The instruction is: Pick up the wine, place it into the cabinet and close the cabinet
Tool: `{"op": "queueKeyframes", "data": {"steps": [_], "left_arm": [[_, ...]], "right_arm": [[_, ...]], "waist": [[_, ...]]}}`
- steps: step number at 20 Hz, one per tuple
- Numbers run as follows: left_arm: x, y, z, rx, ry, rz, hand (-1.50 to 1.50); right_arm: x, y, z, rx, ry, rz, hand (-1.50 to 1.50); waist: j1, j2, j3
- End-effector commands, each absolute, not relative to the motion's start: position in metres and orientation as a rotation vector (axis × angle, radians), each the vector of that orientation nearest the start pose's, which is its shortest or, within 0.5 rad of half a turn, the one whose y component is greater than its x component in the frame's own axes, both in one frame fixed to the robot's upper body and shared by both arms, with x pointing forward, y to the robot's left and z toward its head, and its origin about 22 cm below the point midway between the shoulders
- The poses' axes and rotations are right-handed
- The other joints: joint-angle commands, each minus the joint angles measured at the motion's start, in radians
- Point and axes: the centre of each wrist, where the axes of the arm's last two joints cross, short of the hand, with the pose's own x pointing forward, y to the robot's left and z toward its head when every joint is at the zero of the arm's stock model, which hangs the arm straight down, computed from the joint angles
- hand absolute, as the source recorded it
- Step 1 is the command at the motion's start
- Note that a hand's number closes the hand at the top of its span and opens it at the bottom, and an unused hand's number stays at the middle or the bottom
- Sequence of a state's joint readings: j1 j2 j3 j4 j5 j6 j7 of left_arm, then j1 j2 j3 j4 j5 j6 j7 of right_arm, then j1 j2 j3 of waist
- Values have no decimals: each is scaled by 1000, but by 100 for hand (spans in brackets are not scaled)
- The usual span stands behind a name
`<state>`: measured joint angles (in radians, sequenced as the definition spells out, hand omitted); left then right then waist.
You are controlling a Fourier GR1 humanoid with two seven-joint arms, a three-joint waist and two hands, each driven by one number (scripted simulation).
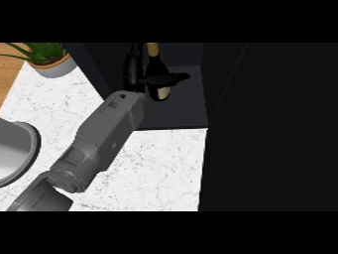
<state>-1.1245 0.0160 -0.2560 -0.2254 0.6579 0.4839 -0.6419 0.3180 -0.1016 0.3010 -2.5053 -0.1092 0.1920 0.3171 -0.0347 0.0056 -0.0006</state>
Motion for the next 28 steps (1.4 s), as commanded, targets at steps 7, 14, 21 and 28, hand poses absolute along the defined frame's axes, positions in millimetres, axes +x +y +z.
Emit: {"op": "queueKeyframes", "data": {"steps": [7,14,21,28], "left_arm": [[416,110,26,16,-1867,101,-150],[398,88,35,-59,-1887,130,-150],[350,97,25,-172,-1872,130,-150],[299,95,30,-215,-1874,173,-150]], "right_arm": [[75,-213,191,373,-1914,297,-150],[70,-220,201,348,-1922,298,-150],[84,-217,191,348,-1926,271,-150],[69,-209,198,368,-1923,296,-150]], "waist": [[36,-18,0],[43,-21,0],[56,-21,1],[42,-23,0]]}}
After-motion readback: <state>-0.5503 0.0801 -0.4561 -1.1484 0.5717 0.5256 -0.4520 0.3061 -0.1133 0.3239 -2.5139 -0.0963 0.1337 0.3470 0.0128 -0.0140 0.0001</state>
